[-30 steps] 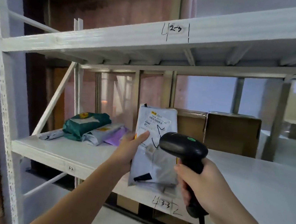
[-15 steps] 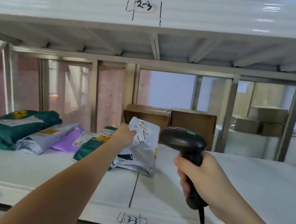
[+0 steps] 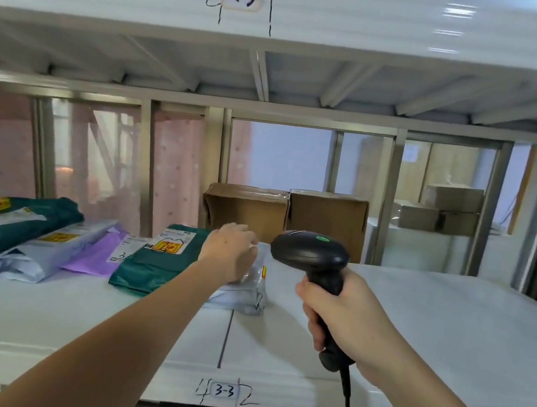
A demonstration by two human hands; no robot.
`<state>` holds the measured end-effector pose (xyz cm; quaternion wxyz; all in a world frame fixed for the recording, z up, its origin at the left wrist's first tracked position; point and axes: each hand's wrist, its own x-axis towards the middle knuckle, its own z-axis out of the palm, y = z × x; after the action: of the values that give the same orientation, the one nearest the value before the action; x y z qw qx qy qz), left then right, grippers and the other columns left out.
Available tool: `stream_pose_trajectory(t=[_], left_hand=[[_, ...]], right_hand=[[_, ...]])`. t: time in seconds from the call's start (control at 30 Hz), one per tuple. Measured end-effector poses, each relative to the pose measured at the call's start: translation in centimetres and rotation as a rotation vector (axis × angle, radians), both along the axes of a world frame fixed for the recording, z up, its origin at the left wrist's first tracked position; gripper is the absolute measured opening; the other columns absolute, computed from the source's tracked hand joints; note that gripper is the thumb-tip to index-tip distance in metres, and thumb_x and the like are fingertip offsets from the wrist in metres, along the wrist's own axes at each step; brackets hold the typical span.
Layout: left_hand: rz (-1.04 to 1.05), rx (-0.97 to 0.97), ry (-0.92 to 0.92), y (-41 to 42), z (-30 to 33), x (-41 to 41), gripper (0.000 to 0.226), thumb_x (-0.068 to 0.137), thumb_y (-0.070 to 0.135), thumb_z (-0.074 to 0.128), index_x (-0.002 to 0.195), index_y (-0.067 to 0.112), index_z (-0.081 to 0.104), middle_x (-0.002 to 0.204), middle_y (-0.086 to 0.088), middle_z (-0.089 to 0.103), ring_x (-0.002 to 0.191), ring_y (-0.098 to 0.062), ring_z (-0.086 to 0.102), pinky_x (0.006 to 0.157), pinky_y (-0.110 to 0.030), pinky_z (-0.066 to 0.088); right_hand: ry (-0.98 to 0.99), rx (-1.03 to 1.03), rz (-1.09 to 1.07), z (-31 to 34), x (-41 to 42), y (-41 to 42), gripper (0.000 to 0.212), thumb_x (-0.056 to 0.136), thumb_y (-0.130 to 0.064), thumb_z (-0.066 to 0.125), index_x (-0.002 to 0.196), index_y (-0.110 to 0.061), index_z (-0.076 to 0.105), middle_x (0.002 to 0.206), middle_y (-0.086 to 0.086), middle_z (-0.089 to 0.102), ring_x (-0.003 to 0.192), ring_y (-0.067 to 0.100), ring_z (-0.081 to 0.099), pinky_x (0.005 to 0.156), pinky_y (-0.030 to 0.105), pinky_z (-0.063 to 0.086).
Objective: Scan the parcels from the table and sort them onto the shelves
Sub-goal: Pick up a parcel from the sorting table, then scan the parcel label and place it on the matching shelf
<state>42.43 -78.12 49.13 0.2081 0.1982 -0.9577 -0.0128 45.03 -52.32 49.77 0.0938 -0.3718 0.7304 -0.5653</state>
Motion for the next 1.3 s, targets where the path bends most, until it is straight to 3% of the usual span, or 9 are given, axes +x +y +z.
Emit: stream_pose_trajectory(t=[0.23,0.43,0.53,0.63,0.77,0.87,1.0,1.17,1.3], left_hand=[[-0.339,0.046,-0.122,7.8,0.2,-3.2,0.040,0.105,0.027,0.055,0.145,0.030,0.055,0.154,-0.004,0.051,0.146,-0.030,0.043,0.123,-0.051,0.034],[-0.586,0.203,-0.151,17.0,-2.9,-6.4,0.029,0.098,0.040,0.067,0.126,0.042,0.061,0.129,0.007,0.069,0.115,-0.021,0.065,0.108,-0.048,0.052],[-0.682,0.185,-0.168,24.0,-5.0,-5.7,0.054,0.099,0.044,0.067,0.149,0.042,0.046,0.156,0.002,0.053,0.138,-0.029,0.054,0.120,-0.054,0.039],[-0.860,0.130,-0.232,30.8,-6.7,-2.5,0.070,0.105,0.043,0.057,0.166,0.034,0.024,0.174,0.001,0.024,0.157,-0.027,0.029,0.130,-0.049,0.020],[-1.041,0.089,-0.186,37.8,-8.8,0.4,0.062,0.104,0.052,0.051,0.161,0.035,0.033,0.168,0.002,0.036,0.153,-0.026,0.035,0.128,-0.054,0.026],[-1.171,0.079,-0.217,42.8,-10.1,1.5,0.070,0.102,0.066,0.040,0.163,0.032,0.032,0.171,0.002,0.030,0.158,-0.025,0.025,0.129,-0.053,0.016],[-1.212,0.072,-0.265,49.4,-11.7,1.5,0.080,0.097,0.079,0.031,0.163,0.034,0.030,0.172,0.001,0.029,0.158,-0.025,0.027,0.128,-0.053,0.026],[-1.222,0.073,-0.300,57.0,-12.3,0.9,0.081,0.099,0.078,0.033,0.166,0.034,0.024,0.175,0.002,0.020,0.160,-0.025,0.021,0.127,-0.049,0.025],[-1.218,0.090,-0.327,62.2,-14.0,-0.5,0.082,0.098,0.078,0.034,0.166,0.033,0.025,0.175,0.001,0.021,0.160,-0.024,0.024,0.127,-0.047,0.025]], right_hand=[[0.010,0.063,-0.215,-1.2,2.9,4.5,0.004,0.092,-0.019,0.059,0.091,-0.016,0.058,0.055,0.006,0.056,0.047,0.021,0.053,0.057,0.036,0.052],[-0.054,0.106,-0.520,-2.2,8.2,11.1,0.003,0.094,-0.021,0.058,0.093,-0.019,0.057,0.055,0.007,0.058,0.049,0.023,0.054,0.066,0.047,0.058],[-0.126,0.123,-0.679,-3.6,11.8,14.9,0.006,0.096,-0.025,0.060,0.095,-0.019,0.056,0.054,0.008,0.058,0.047,0.022,0.053,0.064,0.054,0.058],[-0.222,0.144,-0.814,-5.0,15.2,18.8,0.007,0.095,-0.023,0.062,0.092,-0.019,0.058,0.052,0.003,0.058,0.043,0.017,0.053,0.063,0.047,0.058],[-0.298,0.117,-1.047,-6.5,18.9,23.8,0.009,0.091,-0.019,0.068,0.096,-0.021,0.060,0.054,-0.001,0.062,0.044,0.011,0.057,0.050,0.027,0.050],[-0.295,0.122,-1.172,-7.3,21.3,27.6,0.009,0.091,-0.018,0.067,0.095,-0.021,0.060,0.053,-0.002,0.062,0.042,0.009,0.057,0.047,0.024,0.046],[-0.301,0.088,-1.247,-8.3,23.2,33.2,0.006,0.092,-0.016,0.065,0.091,-0.018,0.059,0.048,0.001,0.059,0.041,0.015,0.055,0.049,0.030,0.046],[-0.266,0.103,-1.311,-8.9,23.3,40.1,0.005,0.089,-0.019,0.067,0.086,-0.021,0.063,0.049,-0.002,0.061,0.045,0.009,0.057,0.057,0.032,0.051],[-0.323,0.085,-1.291,-9.6,22.1,45.3,0.005,0.093,-0.015,0.063,0.095,-0.019,0.060,0.047,0.003,0.058,0.039,0.016,0.054,0.045,0.029,0.049]])
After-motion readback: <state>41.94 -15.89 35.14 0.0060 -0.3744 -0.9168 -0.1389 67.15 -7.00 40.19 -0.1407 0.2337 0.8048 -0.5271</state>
